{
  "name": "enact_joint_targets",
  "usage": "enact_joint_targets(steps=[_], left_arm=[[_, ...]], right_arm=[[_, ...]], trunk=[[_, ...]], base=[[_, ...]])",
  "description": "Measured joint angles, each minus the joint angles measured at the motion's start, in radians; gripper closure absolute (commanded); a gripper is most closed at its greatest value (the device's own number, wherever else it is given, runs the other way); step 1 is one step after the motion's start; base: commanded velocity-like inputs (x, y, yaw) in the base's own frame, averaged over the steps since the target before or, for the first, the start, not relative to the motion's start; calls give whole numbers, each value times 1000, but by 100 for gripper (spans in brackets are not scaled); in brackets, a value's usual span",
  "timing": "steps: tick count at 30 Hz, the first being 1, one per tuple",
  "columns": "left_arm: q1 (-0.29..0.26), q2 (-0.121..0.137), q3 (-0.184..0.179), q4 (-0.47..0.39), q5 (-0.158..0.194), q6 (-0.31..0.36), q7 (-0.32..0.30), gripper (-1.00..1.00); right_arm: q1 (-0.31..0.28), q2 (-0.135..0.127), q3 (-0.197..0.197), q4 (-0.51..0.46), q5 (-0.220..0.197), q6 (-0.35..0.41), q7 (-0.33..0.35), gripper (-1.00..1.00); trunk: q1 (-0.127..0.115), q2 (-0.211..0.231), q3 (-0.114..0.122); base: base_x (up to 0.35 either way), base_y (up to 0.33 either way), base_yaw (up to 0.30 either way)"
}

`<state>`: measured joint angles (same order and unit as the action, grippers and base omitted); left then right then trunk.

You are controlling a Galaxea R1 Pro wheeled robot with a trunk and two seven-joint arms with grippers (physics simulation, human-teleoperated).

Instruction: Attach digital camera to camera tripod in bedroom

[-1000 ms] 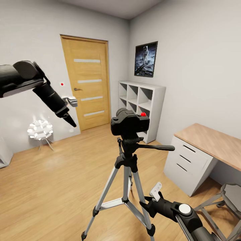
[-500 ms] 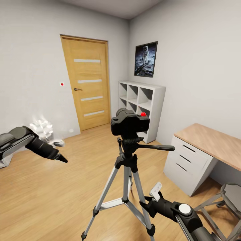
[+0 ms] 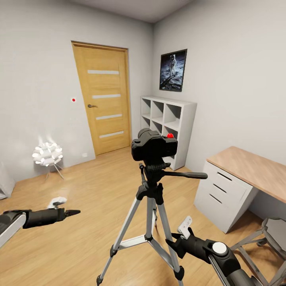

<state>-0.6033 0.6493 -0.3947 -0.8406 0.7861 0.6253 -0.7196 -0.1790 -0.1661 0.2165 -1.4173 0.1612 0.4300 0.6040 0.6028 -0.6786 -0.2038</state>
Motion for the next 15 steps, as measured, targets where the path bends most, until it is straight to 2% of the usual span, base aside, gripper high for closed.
enact_joint_targets(steps=[3,6,8,9,10,11,12,13,15], left_arm=[[60,-46,32,59,16,-151,4,-100],[95,-103,47,133,36,-252,6,-100],[110,-145,53,184,41,-292,13,-100],[122,-186,57,242,43,-318,28,-100],[127,-206,59,273,45,-328,39,-100],[127,-207,60,273,46,-328,39,-100],[134,-234,61,329,45,-342,65,-100],[134,-235,62,331,48,-343,66,-100],[139,-253,63,378,48,-359,96,-100]], right_arm=[[0,0,0,0,0,1,0,100],[0,0,0,0,0,0,0,100],[1,0,0,-1,0,0,0,100],[1,0,0,-2,1,0,0,100],[1,0,0,-2,1,0,0,100],[1,0,0,-1,2,-1,0,100],[2,1,1,-3,2,0,0,100],[2,1,1,-2,2,0,0,100],[2,1,1,-3,2,0,0,100]], trunk=[[0,0,0],[0,0,0],[0,0,0],[0,0,0],[0,0,0],[0,0,0],[0,0,0],[0,0,0],[0,0,0]], base=[[0,0,0],[0,0,0],[0,0,0],[0,0,0],[0,0,0],[0,0,0],[0,0,0],[0,0,0],[0,0,0]])
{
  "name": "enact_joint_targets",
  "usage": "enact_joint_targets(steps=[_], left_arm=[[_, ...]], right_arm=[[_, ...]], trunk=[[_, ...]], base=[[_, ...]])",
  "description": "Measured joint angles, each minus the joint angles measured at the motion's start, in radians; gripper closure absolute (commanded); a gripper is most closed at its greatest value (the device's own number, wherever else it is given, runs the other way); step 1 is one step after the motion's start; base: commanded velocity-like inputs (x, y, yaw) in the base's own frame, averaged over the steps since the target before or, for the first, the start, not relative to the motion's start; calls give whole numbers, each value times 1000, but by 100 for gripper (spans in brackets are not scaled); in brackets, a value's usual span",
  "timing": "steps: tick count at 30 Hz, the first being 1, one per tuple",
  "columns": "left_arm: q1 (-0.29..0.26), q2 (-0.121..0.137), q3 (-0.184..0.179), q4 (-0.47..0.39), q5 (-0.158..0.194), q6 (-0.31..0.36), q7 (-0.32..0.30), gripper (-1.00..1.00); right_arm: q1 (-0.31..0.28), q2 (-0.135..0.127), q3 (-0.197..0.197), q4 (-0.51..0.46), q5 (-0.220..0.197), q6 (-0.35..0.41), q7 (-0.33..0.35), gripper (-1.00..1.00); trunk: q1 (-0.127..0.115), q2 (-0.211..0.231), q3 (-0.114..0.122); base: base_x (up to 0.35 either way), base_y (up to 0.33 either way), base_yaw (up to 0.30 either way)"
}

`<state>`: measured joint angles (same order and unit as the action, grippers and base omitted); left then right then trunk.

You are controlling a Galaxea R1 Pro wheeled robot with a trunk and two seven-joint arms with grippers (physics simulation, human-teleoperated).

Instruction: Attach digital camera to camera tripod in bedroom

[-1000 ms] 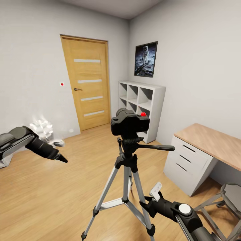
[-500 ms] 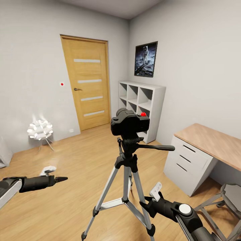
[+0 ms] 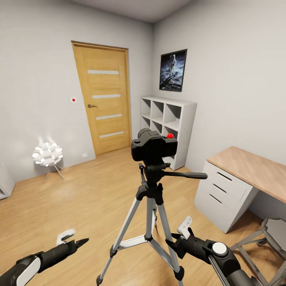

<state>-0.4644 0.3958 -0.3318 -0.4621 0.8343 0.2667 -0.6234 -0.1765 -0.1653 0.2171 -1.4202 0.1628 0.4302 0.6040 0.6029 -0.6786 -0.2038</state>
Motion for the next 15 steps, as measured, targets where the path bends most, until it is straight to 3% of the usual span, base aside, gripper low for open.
enact_joint_targets(steps=[5,15], left_arm=[[7,-24,0,63,6,-63,67,-100],[37,-39,-1,97,7,-104,102,-100]], right_arm=[[1,0,0,-1,0,0,0,100],[2,0,0,-3,1,0,0,100]], trunk=[[0,0,0],[0,0,0]], base=[[0,0,0],[0,0,0]])
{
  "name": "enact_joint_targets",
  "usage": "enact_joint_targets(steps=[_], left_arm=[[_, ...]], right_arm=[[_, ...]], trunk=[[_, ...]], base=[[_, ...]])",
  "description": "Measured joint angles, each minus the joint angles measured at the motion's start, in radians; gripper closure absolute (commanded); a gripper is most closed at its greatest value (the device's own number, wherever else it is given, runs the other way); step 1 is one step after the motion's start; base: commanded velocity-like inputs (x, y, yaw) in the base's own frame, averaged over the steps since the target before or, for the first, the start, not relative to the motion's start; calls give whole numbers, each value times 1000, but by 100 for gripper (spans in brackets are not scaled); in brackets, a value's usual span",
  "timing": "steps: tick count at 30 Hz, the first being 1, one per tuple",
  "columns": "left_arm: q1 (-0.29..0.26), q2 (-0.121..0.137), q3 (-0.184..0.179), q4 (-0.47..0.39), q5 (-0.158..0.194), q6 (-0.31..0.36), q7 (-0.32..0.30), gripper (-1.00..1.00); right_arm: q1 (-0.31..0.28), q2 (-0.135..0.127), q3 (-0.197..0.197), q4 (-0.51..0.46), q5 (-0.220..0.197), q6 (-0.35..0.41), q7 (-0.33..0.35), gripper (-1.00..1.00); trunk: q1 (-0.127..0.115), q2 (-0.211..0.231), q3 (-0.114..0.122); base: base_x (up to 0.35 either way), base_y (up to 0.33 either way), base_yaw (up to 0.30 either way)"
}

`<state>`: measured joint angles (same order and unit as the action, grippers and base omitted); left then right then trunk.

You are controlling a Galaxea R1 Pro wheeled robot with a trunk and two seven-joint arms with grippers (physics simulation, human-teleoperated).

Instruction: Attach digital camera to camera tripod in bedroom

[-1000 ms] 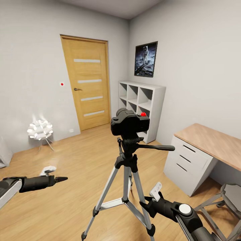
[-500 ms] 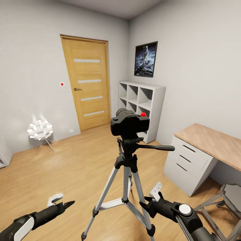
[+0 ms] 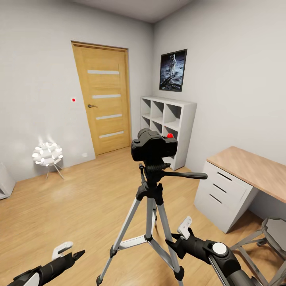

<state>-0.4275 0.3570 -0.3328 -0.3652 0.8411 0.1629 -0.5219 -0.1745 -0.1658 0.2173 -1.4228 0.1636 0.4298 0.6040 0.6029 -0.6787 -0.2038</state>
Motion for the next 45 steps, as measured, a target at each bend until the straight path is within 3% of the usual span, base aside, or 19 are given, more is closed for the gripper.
enact_joint_targets(steps=[11,17,27,37,42,44,45], left_arm=[[50,-2,-5,7,-7,-61,10,-100],[67,-6,-6,82,-5,-79,12,-100],[115,-62,-9,323,-9,-86,15,-100],[244,-112,-8,368,-10,-79,16,-100],[270,-132,-8,371,-9,-78,17,-100],[279,-154,-8,371,-10,-80,17,-100],[284,-177,-9,371,-10,-81,17,-100]], right_arm=[[0,1,0,0,2,-1,0,100],[0,-1,0,0,-1,0,0,100],[0,-1,0,0,-1,-1,0,100],[0,-1,-1,0,-1,0,0,100],[0,-1,-1,0,0,-1,0,100],[0,-1,0,0,0,-1,0,100],[0,-1,0,0,0,-1,0,100]], trunk=[[0,0,0],[0,0,0],[0,0,0],[0,0,0],[0,0,0],[0,0,0],[0,0,0]], base=[[0,0,0],[0,0,0],[0,0,0],[0,0,0],[0,0,0],[0,0,0],[0,0,0]])
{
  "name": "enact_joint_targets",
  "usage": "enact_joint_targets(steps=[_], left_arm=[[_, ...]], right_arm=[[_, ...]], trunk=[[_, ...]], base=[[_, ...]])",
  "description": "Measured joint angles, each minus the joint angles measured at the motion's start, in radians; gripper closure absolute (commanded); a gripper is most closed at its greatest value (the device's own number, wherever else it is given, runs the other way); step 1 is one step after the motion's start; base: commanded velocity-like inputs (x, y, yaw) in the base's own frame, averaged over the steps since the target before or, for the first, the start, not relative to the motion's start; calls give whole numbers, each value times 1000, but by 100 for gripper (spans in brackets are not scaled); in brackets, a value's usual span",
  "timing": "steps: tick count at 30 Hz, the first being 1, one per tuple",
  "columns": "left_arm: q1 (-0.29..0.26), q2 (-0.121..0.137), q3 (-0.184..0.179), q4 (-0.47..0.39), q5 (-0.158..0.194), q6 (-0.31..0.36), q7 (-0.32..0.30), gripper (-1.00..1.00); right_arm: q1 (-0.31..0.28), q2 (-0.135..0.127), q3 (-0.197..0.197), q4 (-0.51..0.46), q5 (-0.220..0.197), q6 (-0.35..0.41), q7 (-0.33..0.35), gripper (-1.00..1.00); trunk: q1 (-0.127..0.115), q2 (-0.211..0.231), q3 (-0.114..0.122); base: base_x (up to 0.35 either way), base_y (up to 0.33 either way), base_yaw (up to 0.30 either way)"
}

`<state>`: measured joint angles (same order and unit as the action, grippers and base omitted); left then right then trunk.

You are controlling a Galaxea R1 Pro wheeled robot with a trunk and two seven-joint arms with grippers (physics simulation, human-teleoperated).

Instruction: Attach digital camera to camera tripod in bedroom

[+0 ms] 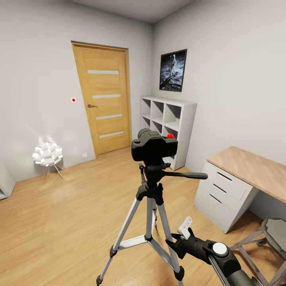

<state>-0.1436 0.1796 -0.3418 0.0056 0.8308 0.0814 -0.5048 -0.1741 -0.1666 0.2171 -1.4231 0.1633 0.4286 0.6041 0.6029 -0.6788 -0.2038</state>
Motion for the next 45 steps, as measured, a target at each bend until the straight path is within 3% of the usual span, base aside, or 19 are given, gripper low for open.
enact_joint_targets(steps=[2,8,9,11,45], left_arm=[[2,-23,2,0,1,-1,0,-100],[4,-50,2,0,1,-2,0,-100],[5,-52,2,0,1,-2,0,-100],[5,-53,2,0,1,-2,0,-100],[5,-56,2,1,1,-2,0,-100]], right_arm=[[0,0,0,0,-1,0,0,100],[1,0,-1,-1,0,0,-1,100],[1,0,-1,-1,-1,0,-1,-100],[1,-1,-1,7,25,-10,-3,-100],[2,1,3,7,23,-7,-3,-100]], trunk=[[0,0,0],[0,0,0],[0,0,0],[0,0,0],[0,0,0]], base=[[0,0,0],[0,0,0],[0,0,0],[0,0,0],[0,0,0]])
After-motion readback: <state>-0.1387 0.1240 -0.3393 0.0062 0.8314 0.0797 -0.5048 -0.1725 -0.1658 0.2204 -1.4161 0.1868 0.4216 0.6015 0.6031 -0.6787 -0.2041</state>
